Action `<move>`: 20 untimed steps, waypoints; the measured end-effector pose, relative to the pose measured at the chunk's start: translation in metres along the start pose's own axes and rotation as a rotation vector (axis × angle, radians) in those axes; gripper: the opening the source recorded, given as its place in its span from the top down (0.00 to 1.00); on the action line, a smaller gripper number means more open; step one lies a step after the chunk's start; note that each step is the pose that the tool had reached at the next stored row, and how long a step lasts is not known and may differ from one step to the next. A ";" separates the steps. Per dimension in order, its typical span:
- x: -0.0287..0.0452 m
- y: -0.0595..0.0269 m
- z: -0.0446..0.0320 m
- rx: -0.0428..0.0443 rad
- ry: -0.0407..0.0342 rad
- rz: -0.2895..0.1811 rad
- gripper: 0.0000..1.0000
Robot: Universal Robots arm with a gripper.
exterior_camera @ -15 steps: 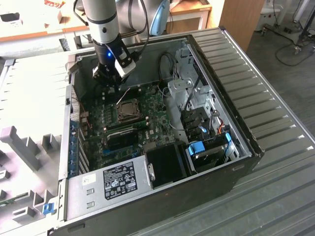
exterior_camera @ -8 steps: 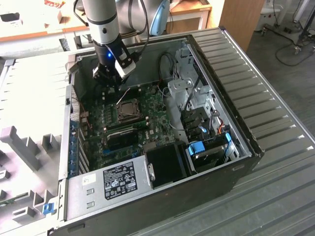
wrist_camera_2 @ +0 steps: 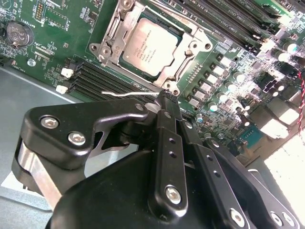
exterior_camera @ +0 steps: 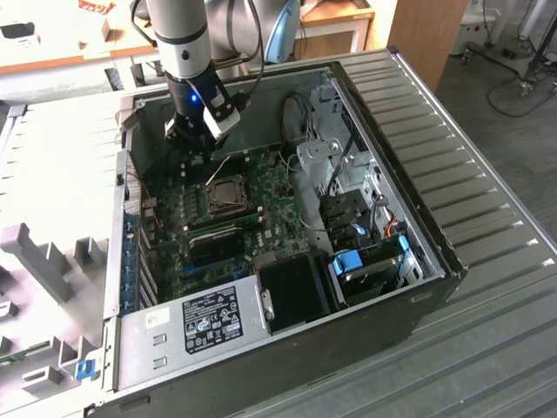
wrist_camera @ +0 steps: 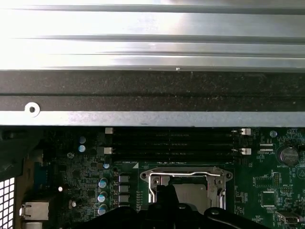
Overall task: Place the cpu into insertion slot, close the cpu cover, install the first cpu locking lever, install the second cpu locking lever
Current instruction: 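Install the first cpu locking lever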
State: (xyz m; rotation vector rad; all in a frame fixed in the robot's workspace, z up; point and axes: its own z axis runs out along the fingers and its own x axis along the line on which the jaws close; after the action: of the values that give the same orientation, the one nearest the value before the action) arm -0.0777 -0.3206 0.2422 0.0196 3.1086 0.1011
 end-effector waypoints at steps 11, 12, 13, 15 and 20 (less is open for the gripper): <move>-0.0004 0.0007 0.0008 0.0012 -0.0001 0.001 0.90; -0.0009 0.0008 0.0011 0.0019 -0.0002 0.002 0.90; -0.0014 0.0009 0.0014 0.0027 -0.0006 0.005 0.90; -0.0021 0.0011 0.0020 0.0039 -0.0014 0.021 0.90; -0.0025 0.0060 0.0030 0.0044 -0.0022 0.034 0.90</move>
State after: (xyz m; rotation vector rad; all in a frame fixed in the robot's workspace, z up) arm -0.0750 -0.3144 0.2396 0.0733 3.1069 0.0951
